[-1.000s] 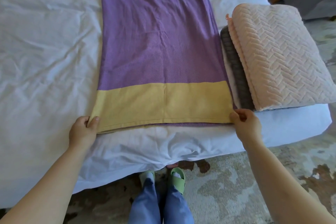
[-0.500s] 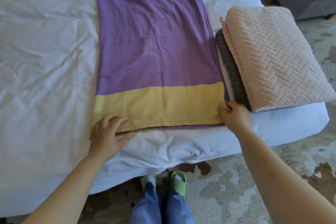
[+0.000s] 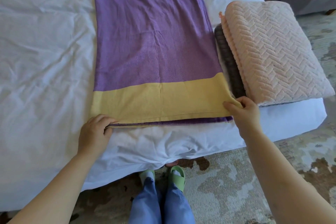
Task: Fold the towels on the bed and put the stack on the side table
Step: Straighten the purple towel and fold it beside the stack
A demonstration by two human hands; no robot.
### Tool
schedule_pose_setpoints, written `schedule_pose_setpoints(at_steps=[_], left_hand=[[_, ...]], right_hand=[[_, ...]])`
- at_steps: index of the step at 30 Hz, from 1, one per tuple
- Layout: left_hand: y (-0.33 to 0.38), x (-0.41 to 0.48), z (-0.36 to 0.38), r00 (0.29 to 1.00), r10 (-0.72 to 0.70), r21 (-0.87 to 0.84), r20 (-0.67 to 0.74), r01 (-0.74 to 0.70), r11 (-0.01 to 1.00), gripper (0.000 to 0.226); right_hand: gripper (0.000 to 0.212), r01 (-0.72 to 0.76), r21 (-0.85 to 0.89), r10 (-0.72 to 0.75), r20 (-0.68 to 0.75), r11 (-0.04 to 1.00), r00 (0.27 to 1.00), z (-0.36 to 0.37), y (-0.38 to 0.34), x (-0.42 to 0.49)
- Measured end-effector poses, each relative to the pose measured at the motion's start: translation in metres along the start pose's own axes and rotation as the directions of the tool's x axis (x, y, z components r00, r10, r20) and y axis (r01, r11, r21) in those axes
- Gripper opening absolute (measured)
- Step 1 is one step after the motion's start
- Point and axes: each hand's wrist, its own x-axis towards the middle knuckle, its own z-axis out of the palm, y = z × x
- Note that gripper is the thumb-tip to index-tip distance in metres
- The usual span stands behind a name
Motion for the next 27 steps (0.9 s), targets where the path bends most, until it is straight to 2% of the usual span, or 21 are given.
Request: schedule_pose_setpoints(at_steps=[3,5,7,10,13,16,18,21,23,25,27], left_hand=[[-0.001,0.0,-0.001,1.0,0.007,-0.008,-0.002,-0.007,1.0,0.028],[-0.001,0.001,-0.002,1.0,0.004,-0.01,0.01,-0.004,1.0,0.028],[0.0,0.002,-0.004,1.0,-0.004,-0.004,0.03,0.004,1.0,0.027],[0.005,0.007,-0.01,0.996,-0.012,0.03,0.092,0.009,1.0,0.025],[0.011,0.011,-0.011,0.988,-0.033,0.05,0.149,0.026,0.998,0.026],[0.017,0.016,-0.009,0.983,-0.05,-0.032,0.175,0.056,0.998,0.036],[0.02,0.019,-0.006,0.989,-0.059,-0.068,0.136,0.069,0.995,0.041],[0.024,0.023,0.0,0.997,-0.042,-0.002,0.058,0.042,0.999,0.049],[0.027,0.027,0.004,0.998,-0.043,0.022,0.054,0.042,0.999,0.051],[0.031,0.033,0.005,0.997,-0.062,0.023,0.044,0.061,0.998,0.053],[0.037,0.043,0.008,0.998,-0.061,0.03,0.025,0.06,0.998,0.057]], right_hand=[[0.022,0.06,-0.193,-0.073,-0.059,0.979,0.996,-0.001,0.01,-0.008],[0.017,0.038,-0.364,-0.066,-0.063,0.931,0.996,0.0,0.02,-0.011],[0.013,0.02,-0.452,-0.036,-0.027,0.892,0.999,0.001,0.027,-0.011],[0.022,0.029,-0.616,-0.071,-0.044,0.788,0.997,0.003,0.026,-0.013],[0.017,0.11,-0.622,-0.197,-0.072,0.775,0.978,0.009,0.018,-0.015],[0.01,0.126,-0.479,-0.189,-0.087,0.869,0.978,0.01,0.015,-0.012],[0.012,0.1,-0.462,-0.174,-0.121,0.881,0.977,0.004,0.021,-0.009],[0.026,0.036,-0.661,-0.114,-0.074,0.75,0.991,-0.003,0.037,-0.011],[0.028,0.032,-0.722,-0.136,-0.086,0.691,0.987,-0.001,0.037,-0.014],[0.029,0.119,-0.722,-0.246,-0.074,0.682,0.966,0.009,0.027,-0.015],[0.032,0.3,-0.706,-0.416,0.008,0.642,0.909,0.025,0.013,-0.015]])
